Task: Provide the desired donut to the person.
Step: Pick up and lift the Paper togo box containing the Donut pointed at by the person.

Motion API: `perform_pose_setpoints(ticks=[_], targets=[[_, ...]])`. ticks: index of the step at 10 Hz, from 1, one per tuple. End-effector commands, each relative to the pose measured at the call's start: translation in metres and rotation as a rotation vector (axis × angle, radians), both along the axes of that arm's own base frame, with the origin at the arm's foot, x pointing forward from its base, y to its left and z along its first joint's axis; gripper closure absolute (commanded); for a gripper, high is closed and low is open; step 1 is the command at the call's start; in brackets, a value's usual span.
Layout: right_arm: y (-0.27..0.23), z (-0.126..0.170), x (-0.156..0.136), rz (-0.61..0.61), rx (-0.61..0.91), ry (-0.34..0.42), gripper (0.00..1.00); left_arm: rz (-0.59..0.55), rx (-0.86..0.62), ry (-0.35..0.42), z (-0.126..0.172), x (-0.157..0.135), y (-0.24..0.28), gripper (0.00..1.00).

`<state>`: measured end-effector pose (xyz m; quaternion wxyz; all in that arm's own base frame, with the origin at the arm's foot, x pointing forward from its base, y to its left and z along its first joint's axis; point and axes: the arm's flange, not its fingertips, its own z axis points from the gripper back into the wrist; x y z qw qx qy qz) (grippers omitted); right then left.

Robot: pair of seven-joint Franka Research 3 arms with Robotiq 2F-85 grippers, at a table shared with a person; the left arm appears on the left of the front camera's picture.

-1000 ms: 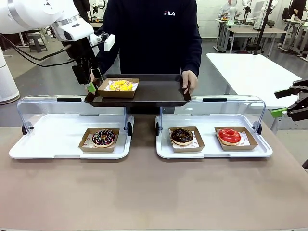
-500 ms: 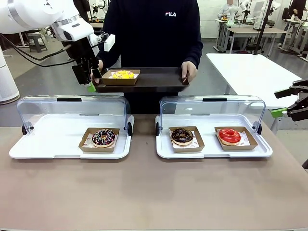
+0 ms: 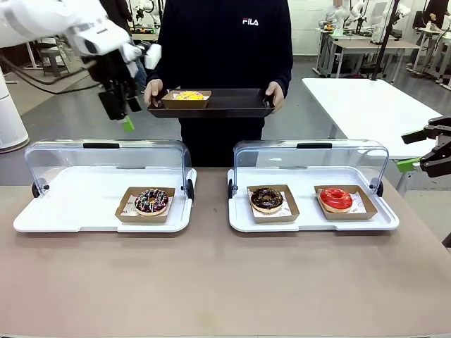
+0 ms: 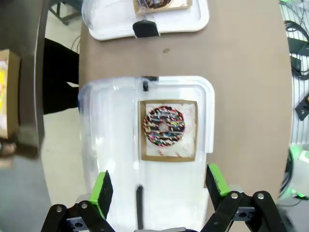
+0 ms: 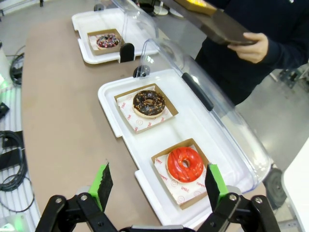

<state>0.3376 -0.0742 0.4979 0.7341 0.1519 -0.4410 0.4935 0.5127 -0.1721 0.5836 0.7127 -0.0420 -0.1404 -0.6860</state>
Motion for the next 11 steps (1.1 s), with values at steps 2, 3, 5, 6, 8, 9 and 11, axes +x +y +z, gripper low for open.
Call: perform_pose_setpoints(ticks=[2, 3, 5, 6, 8, 9, 11], targets=[[0.0, -0.003, 0.003, 0.012, 0.026, -0.016, 0.0, 0.2, -0.249, 0.087, 0.003, -0.077, 0.099, 0.0], [0.0, -0.003, 0.003, 0.012, 0.026, -0.016, 0.0, 0.24, -0.324, 0.107, -0.009, -0.092, 0.125, 0.0], [0.0, -0.003, 0.003, 0.012, 0.026, -0.016, 0.0, 0.275, -0.475, 0.101, -0.04, -0.13, 0.173, 0.0], [0.0, -0.003, 0.003, 0.012, 0.026, -0.016, 0.0, 0.262, -0.464, 0.044, -0.057, -0.145, 0.19, 0.0], [0.0, -0.003, 0.003, 0.012, 0.026, -0.016, 0.0, 0.298, -0.539, 0.003, -0.084, -0.163, 0.213, 0.0], [0.0, -0.003, 0.003, 0.012, 0.026, -0.016, 0.0, 0.295, -0.565, -0.015, -0.096, -0.17, 0.224, 0.0], [0.0, -0.003, 0.003, 0.012, 0.026, -0.016, 0.0, 0.289, -0.534, -0.044, -0.107, -0.18, 0.24, 0.0]])
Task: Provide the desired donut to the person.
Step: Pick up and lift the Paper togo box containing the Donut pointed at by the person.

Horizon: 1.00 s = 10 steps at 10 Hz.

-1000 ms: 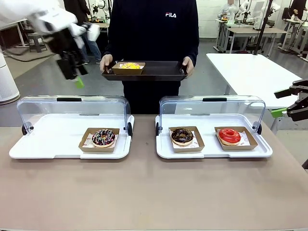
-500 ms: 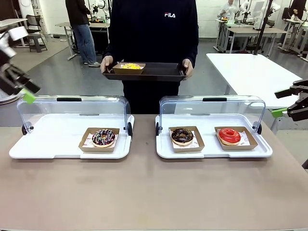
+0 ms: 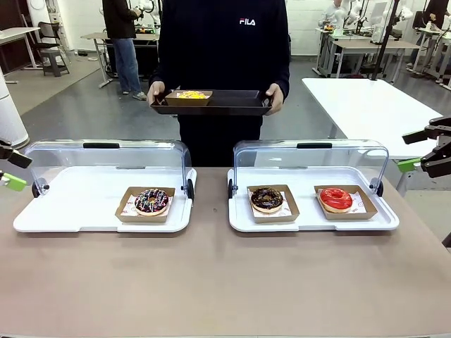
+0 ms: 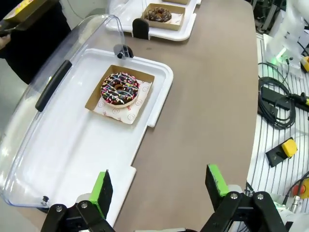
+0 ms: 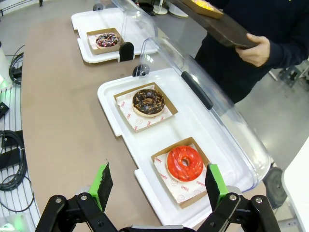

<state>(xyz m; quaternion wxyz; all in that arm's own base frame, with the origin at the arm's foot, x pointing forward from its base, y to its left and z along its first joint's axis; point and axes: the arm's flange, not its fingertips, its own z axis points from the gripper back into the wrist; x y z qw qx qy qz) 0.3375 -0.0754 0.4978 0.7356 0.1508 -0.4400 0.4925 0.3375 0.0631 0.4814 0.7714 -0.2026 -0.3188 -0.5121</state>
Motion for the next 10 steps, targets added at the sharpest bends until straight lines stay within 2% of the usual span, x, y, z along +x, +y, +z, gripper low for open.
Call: perform_pose_setpoints(ticks=[1, 5, 6, 10], targets=[[0.001, -0.003, 0.004, 0.016, 0.028, -0.018, 0.0, 0.012, -0.006, -0.045, -0.007, -0.006, 0.011, 0.0], [0.001, -0.003, 0.004, 0.016, 0.028, -0.018, 0.0, 0.012, -0.006, -0.068, -0.012, -0.017, 0.024, 0.0], [0.001, -0.003, 0.004, 0.016, 0.028, -0.018, 0.0, 0.024, 0.002, -0.122, -0.008, -0.024, 0.025, 0.0], [0.001, -0.003, 0.004, 0.016, 0.028, -0.018, 0.0, 0.034, -0.019, -0.183, -0.003, -0.032, 0.029, 0.0]])
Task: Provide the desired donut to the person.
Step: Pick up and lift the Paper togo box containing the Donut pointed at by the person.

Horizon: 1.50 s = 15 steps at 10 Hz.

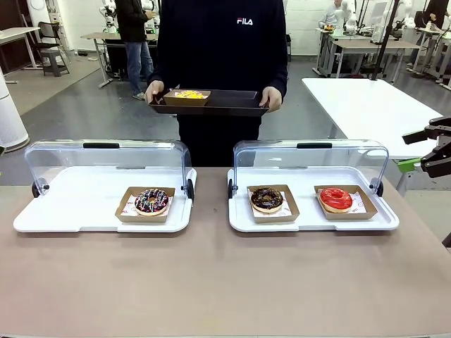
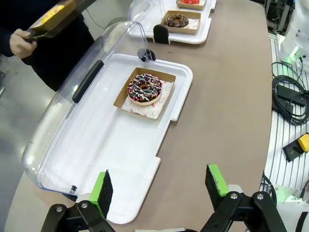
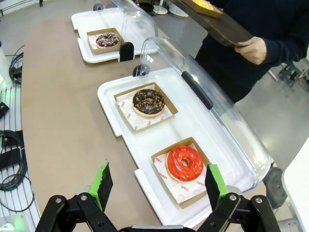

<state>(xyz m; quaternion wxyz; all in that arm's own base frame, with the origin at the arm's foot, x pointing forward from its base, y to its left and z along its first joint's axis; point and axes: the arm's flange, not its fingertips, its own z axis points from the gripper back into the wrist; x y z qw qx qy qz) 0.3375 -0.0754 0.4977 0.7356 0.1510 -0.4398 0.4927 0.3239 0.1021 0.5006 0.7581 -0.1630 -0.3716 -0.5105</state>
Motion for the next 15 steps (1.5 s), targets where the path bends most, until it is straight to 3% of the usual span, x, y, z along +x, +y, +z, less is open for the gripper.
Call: perform_pose_setpoints(ticks=[1, 15], targets=[[0.001, -0.002, 0.004, 0.015, 0.028, -0.019, 0.0, 0.005, -0.012, -0.071, -0.02, -0.02, -0.01, 0.0], [0.001, -0.002, 0.004, 0.015, 0.028, -0.019, 0.0, 0.024, -0.066, -0.238, -0.01, -0.021, -0.008, 0.0]])
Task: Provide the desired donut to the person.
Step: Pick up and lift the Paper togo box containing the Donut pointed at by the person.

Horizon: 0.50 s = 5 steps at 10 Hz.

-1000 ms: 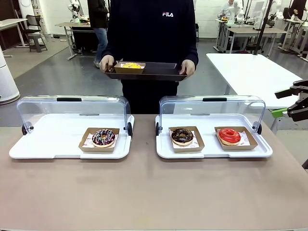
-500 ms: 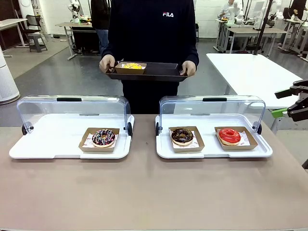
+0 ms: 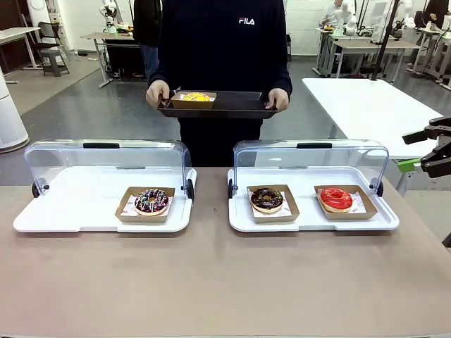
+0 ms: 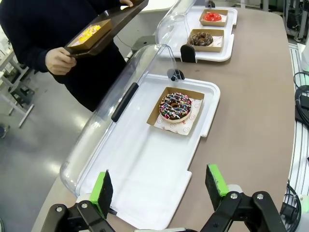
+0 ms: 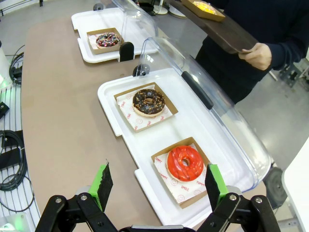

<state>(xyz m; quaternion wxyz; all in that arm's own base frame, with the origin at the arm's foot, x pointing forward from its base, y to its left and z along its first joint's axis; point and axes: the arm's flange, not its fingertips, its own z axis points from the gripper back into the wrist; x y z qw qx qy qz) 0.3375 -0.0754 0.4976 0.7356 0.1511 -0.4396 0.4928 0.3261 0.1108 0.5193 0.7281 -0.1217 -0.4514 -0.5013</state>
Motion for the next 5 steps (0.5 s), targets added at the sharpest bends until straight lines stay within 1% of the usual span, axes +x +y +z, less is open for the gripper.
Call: perform_pose_setpoints(ticks=[1, 2, 3, 5], targets=[[0.001, -0.002, 0.004, 0.015, 0.028, -0.019, 0.0, -0.024, -0.025, -0.032, -0.028, -0.02, -0.019, 0.0], [0.001, -0.002, 0.004, 0.015, 0.028, -0.019, 0.0, -0.062, -0.005, 0.003, -0.026, -0.015, -0.024, 0.0], [0.001, -0.002, 0.004, 0.015, 0.028, -0.019, 0.0, -0.006, -0.003, -0.003, 0.0, 0.0, -0.001, 0.0], [0.001, -0.002, 0.004, 0.015, 0.028, -0.019, 0.0, -0.006, -0.003, -0.003, 0.0, 0.0, -0.001, 0.0]])
